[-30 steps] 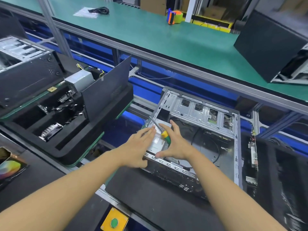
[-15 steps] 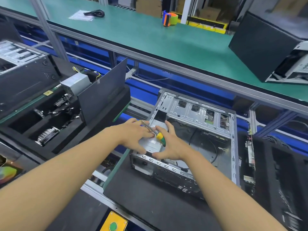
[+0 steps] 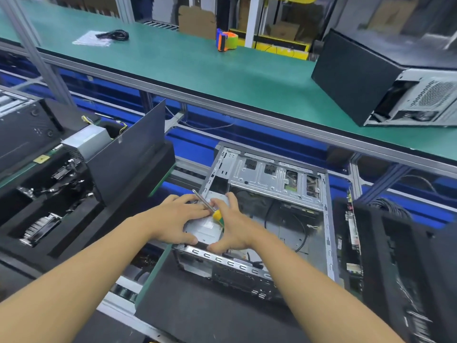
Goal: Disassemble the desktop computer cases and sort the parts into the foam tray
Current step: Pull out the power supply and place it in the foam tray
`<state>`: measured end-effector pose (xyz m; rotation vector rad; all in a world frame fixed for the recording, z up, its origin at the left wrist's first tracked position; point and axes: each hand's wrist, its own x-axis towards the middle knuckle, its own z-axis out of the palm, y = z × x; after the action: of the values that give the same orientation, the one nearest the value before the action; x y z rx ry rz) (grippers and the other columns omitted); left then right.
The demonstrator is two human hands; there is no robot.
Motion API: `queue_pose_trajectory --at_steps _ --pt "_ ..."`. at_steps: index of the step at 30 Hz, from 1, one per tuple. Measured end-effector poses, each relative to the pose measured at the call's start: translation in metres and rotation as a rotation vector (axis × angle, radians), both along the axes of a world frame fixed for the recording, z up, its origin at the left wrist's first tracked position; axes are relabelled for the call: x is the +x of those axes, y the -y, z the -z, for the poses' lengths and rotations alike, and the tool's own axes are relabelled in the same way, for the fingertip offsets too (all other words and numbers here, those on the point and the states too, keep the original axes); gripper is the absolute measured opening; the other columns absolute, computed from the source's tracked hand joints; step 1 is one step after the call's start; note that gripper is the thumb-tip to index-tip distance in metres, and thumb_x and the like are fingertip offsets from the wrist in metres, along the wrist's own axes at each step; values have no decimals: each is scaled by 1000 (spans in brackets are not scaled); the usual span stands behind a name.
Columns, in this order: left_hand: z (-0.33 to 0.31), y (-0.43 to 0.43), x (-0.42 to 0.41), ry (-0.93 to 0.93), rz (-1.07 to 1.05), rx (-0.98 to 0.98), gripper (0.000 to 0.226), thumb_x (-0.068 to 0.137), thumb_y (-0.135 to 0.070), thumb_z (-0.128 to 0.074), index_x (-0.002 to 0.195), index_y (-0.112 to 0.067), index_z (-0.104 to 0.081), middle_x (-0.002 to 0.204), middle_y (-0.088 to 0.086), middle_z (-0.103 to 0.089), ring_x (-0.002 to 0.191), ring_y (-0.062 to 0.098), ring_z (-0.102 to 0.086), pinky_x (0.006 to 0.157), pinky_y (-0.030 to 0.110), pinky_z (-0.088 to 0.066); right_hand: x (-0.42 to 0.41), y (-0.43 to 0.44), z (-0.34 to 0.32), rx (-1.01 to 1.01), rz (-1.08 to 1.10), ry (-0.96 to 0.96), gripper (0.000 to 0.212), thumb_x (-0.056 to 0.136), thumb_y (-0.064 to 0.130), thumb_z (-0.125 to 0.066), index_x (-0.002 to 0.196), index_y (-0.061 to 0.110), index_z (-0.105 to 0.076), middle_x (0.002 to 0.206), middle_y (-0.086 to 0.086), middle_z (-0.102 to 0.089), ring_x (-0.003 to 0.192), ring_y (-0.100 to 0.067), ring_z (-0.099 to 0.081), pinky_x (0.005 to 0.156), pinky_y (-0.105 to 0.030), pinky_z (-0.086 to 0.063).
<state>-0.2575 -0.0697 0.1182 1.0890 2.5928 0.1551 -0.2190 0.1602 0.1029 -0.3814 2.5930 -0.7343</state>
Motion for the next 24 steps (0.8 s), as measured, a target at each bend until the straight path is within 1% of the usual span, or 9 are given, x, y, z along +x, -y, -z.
queue_pose_trajectory --at_steps 2,3,7,10,13,16,18,22,24 --pt "1 -1 1 40 -20 43 88 78 -64 -55 156 -44 -20 162 -28 -12 150 3 5 117 34 -6 0 -1 -2 -51 15 0 117 59 49 -81 150 44 -8 159 15 21 121 -30 -53 87 -34 -51" --pt "2 -2 2 57 -27 71 88 78 -62 -55 157 -44 -19 162 -29 -11 150 2 6 117 33 -4 -1 -1 -3 -67 23 -3 118 60 48 -83 152 41 -8 159 14 16 122 -29 -52 87 -33 -50" --pt "1 -6 3 0 -5 124 92 76 -64 -57 156 -42 -18 161 -28 -14 149 2 1 118 30 -5 -6 1 -9 -79 13 -16 116 59 44 -86 149 42 -12 151 12 -1 107 -27 -56 76 -29 -51" --pt "0 -16 2 -135 26 3 108 70 -76 -58 157 -29 -16 163 -14 -17 151 12 -6 121 36 -10 -5 3 -12 -102 7 -18 117 55 42 -85 146 48 -12 150 11 -3 105 -28 -59 84 -37 -57" --pt "-5 -34 -8 -167 55 -199 128 62 -81 -58 160 -22 -1 168 1 7 153 22 6 123 43 -3 0 -2 -10 -142 18 -54 116 55 44 -85 142 56 -10 149 17 -3 107 -29 -60 83 -40 -57" --pt "-13 -50 -18 -146 127 -386 136 60 -79 -62 159 -22 12 162 6 30 150 25 27 122 49 10 9 -9 0 -156 24 -107 120 57 50 -84 146 54 -4 147 32 11 114 -28 -56 77 -32 -53" --pt "-16 -56 -21 -159 172 -454 137 60 -78 -63 158 -22 15 161 8 33 147 28 32 121 52 13 14 -9 4 -180 41 -119 123 58 49 -84 146 59 2 140 40 23 122 -29 -53 79 -33 -52" --pt "-15 -59 -27 -151 227 -447 139 58 -76 -67 158 -25 14 165 15 20 150 30 26 121 52 15 14 -5 7 -180 88 -66 134 58 51 -88 145 64 13 152 29 38 142 -30 -40 95 -37 -49" --pt "-16 -58 -27 -144 246 -392 142 55 -74 -69 156 -27 20 166 15 5 153 29 15 122 51 10 14 -4 7 -158 99 -35 141 58 51 -90 144 64 21 150 23 46 145 -29 -37 96 -37 -49"
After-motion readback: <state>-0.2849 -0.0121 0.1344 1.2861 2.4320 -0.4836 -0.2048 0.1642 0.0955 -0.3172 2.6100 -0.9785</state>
